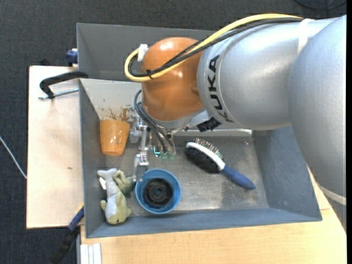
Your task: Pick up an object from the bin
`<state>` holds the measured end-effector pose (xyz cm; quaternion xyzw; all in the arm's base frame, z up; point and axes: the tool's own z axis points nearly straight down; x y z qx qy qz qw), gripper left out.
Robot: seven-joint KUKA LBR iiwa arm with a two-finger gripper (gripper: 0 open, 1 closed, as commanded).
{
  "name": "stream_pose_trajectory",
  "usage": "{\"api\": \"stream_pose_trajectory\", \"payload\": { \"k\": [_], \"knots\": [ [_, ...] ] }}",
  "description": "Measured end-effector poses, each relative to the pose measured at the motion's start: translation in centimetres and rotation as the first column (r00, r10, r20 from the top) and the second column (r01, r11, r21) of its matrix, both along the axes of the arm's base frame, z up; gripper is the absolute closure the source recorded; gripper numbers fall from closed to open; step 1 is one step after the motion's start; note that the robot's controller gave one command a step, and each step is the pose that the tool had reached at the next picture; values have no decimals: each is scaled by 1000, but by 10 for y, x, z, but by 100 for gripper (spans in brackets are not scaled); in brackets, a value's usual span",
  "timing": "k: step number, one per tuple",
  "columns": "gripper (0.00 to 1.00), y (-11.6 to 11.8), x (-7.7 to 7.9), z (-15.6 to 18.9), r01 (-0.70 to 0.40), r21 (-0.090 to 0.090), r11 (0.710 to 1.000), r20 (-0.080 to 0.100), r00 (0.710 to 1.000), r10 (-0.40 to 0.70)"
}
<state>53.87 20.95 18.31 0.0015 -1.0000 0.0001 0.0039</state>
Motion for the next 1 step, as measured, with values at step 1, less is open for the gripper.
{"api": "stream_pose_trajectory", "payload": {
  "k": [1],
  "knots": [
    [0,-23,-42,-110,-34,5,999,7,999,34]
  ]
}}
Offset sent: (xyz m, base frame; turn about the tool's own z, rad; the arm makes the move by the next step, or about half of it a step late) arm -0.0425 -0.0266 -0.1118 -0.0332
